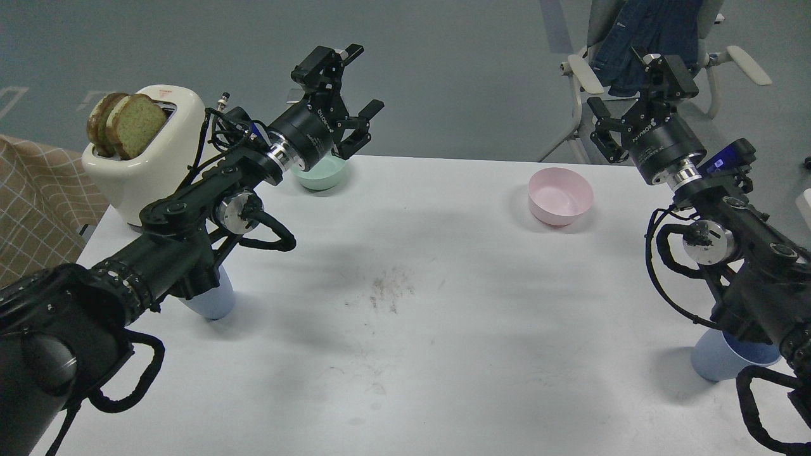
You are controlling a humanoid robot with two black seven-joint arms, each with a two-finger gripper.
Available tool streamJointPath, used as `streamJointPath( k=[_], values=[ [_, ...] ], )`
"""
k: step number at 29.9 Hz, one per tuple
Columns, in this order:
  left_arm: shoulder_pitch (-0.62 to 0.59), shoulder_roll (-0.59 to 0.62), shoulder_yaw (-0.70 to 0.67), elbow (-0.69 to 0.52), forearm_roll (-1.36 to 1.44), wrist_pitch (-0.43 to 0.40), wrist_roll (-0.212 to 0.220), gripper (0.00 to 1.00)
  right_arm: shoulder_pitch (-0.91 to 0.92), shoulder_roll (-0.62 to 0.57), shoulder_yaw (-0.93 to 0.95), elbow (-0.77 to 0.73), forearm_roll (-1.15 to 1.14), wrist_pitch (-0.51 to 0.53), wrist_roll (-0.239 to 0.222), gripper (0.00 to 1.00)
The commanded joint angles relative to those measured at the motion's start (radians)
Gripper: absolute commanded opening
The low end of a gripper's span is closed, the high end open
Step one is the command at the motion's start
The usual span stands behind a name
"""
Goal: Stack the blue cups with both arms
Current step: 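Move the left gripper down toward the blue cup nearest it, then close the left gripper on the rim of the blue cup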
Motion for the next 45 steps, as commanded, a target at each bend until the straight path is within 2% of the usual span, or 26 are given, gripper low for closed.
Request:
streamJointPath(
  k=[1,11,14,19,21,24,26,27,30,31,35,38,45],
  values=[
    [-0.001,-0.003,0.0,0.001,0.0,0.0,-0.001,0.98,0.0,0.0,0.001,0.001,0.0,0.0,0.0,1.0],
    [-0.016,0.015,0.003,-0.019,0.014,0.0,-0.004,0.98,0.0,-0.001,0.001,0.001,0.002,0.0,0.0,1.0],
    [-0.056,0.07,0.017,-0.07,0.133,0.0,-0.006,0.97,0.0,-0.009,0.001,0.001,0.002,0.0,0.0,1.0],
    [-0.079,0.251,0.015,-0.303,0.354,0.0,-0.009,0.96,0.0,-0.012,0.001,0.006,0.002,0.0,0.0,1.0],
    [-0.078,0.385,0.015,-0.46,0.522,0.0,-0.009,0.96,0.0,-0.017,0.001,0.006,0.002,0.0,0.0,1.0],
    [-0.064,0.525,0.017,-0.608,0.71,0.0,-0.01,0.96,0.0,-0.02,0.001,0.009,0.002,0.0,0.0,1.0],
    [-0.055,0.642,0.02,-0.709,0.826,0.0,-0.032,0.96,0.0,-0.02,0.001,0.009,0.002,0.0,0.0,1.0],
    [-0.032,0.717,0.022,-0.769,0.883,0.0,-0.043,0.96,0.0,-0.021,-0.001,0.009,0.002,0.0,0.0,1.0],
    [0.046,0.89,0.022,-0.878,0.994,0.0,-0.043,0.96,-0.002,-0.021,-0.001,0.01,0.002,0.0,0.0,1.0],
    [0.047,0.891,0.022,-0.878,0.994,0.0,-0.043,0.96,-0.002,-0.021,-0.001,0.01,0.002,0.0,0.0,1.0],
    [0.21,1.097,0.022,-0.944,1.098,0.0,-0.043,0.96,0.0,-0.021,-0.002,0.01,0.002,0.0,0.0,1.0],
    [0.29,1.15,0.023,-0.947,1.115,0.006,-0.043,0.96,0.0,-0.02,-0.002,0.009,0.002,0.0,0.0,1.0],
    [0.379,1.142,0.038,-0.927,1.207,0.088,-0.043,0.96,-0.003,-0.012,-0.004,0.009,0.002,0.0,0.0,1.0]
  ],
)
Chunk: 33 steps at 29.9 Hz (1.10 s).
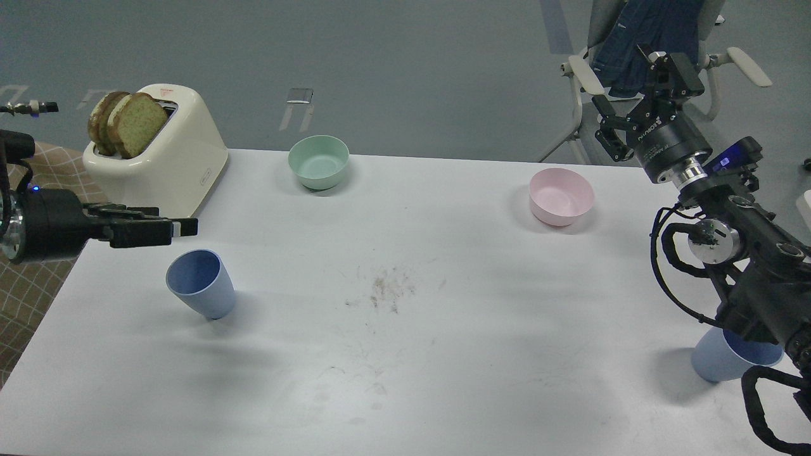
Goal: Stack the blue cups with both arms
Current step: 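Close the left gripper on the rim of the blue cup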
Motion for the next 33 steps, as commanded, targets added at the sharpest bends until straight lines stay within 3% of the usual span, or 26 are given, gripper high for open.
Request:
streamJointPath(
  k=[1,4,10,15,22,24,26,28,30,33],
  values=[
    [0.029,-0.027,0.027,0.027,0.098,0.053,0.0,0.96,-0.004,0.001,0.0,0.002,0.0,0.0,0.0,1.0],
    [0.029,-0.079,0.045,0.067,0.167,0.093,0.0,0.96,-0.004,0.0,0.0,0.0,0.0,0.0,0.0,1.0],
    [0.03,-0.156,0.047,0.182,0.176,0.094,0.0,0.96,-0.004,0.001,0.0,0.002,0.0,0.0,0.0,1.0],
    [0.03,-0.179,0.065,0.211,0.175,0.093,0.0,0.96,-0.004,0.003,0.0,0.002,0.0,0.0,0.0,1.0],
    [0.03,-0.219,0.105,0.266,0.175,0.094,0.0,0.85,-0.008,0.001,0.0,0.002,0.0,0.0,0.0,1.0],
    [0.032,-0.231,0.107,0.292,0.175,0.094,0.0,0.62,-0.01,0.001,0.0,0.002,0.0,0.0,0.0,1.0],
    [0.032,-0.238,0.108,0.298,0.175,0.094,0.0,0.51,-0.012,0.001,0.0,0.002,0.0,0.0,0.0,1.0],
    [0.032,-0.239,0.108,0.3,0.176,0.094,0.0,0.33,-0.015,0.001,0.0,0.002,0.0,0.0,0.0,1.0],
    [0.032,-0.239,0.107,0.3,0.176,0.094,0.0,0.0,-0.015,0.003,0.0,0.002,0.0,0.0,0.0,1.0],
    [0.03,-0.239,0.107,0.3,0.176,0.094,0.0,0.0,-0.016,0.003,0.0,0.002,0.0,0.0,0.0,1.0]
  ],
)
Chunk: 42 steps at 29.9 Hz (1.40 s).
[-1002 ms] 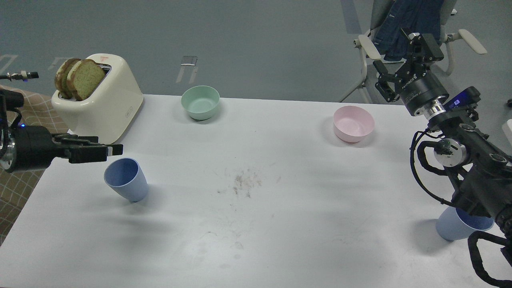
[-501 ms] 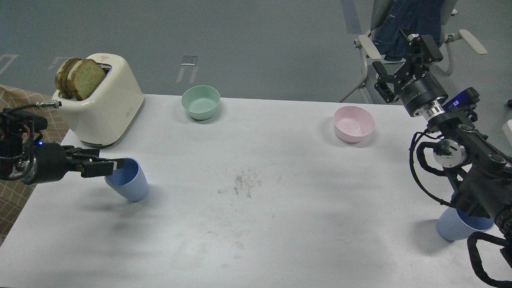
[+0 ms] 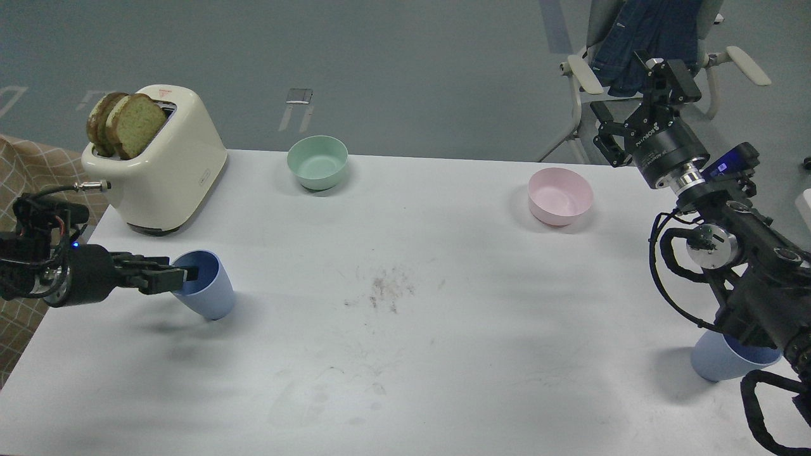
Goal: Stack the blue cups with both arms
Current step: 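Close the left gripper on the rim of the blue cup, then lift the blue cup with the left gripper and carry it to table center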
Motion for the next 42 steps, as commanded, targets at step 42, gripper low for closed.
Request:
streamJointPath(
  k=[42],
  values=[
    [-0.661,-0.744,0.313,-0.014,0.355,-0.152,0.0,0.0,0.376,0.017,-0.089,0.001,-0.001,0.0,0.0,1.0]
  ],
)
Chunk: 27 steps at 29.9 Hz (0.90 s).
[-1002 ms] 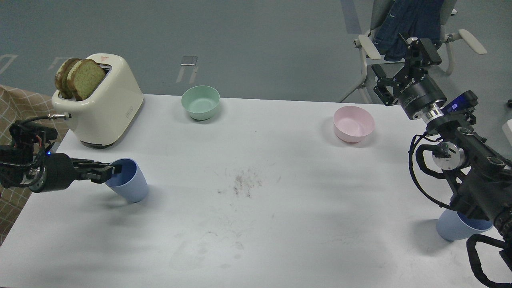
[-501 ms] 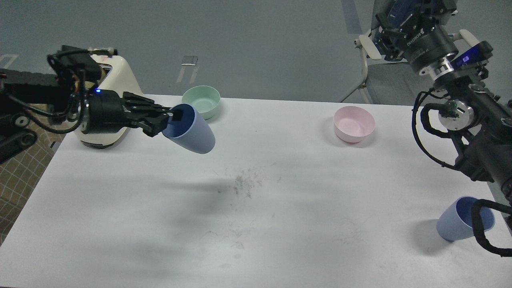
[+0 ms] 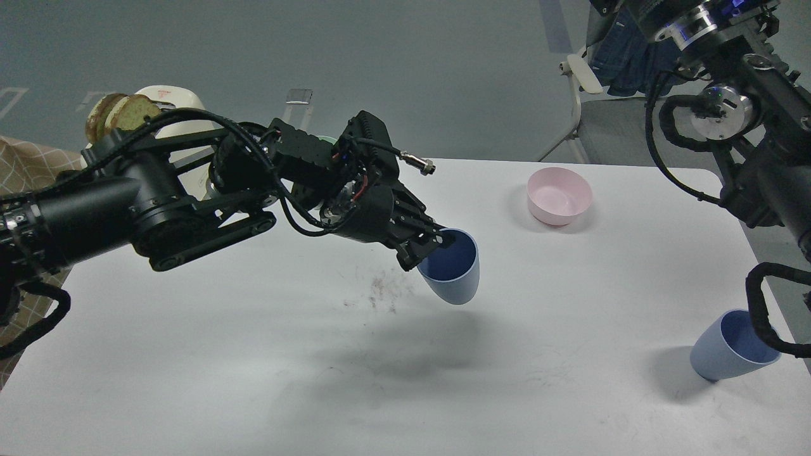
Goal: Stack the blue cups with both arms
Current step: 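Lift the blue cup with the left gripper and carry it to table center, then set the blue cup upright and open the left gripper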
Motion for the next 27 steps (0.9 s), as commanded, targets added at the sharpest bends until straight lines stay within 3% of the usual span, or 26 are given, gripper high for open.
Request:
streamJointPath(
  k=[1,9,21,23,24,27],
  values=[
    [-0.02,-0.082,0.055,0.083,0.025,0.0,0.0,0.0,0.001,0.008,-0.007,0.0,0.0,0.0,0.0,1.0],
    [-0.047,-0.191,0.152,0.217,0.027,0.0,0.0,0.0,-0.006,0.014,-0.008,-0.003,0.0,0.0,0.0,1.0],
    [-0.038,-0.208,0.158,0.243,0.011,0.0,0.0,0.0,-0.017,0.014,-0.008,-0.002,0.0,0.0,0.0,1.0],
    [-0.04,-0.209,0.157,0.243,0.011,0.0,0.0,0.19,-0.017,0.014,-0.01,-0.002,0.0,0.0,0.0,1.0],
    [-0.04,-0.209,0.157,0.243,0.011,0.0,0.0,0.19,-0.017,0.014,-0.01,-0.002,0.0,0.0,0.0,1.0],
    [-0.04,-0.209,0.154,0.241,0.01,0.0,0.0,0.35,-0.017,0.014,-0.01,-0.003,0.0,0.0,0.0,1.0]
  ],
)
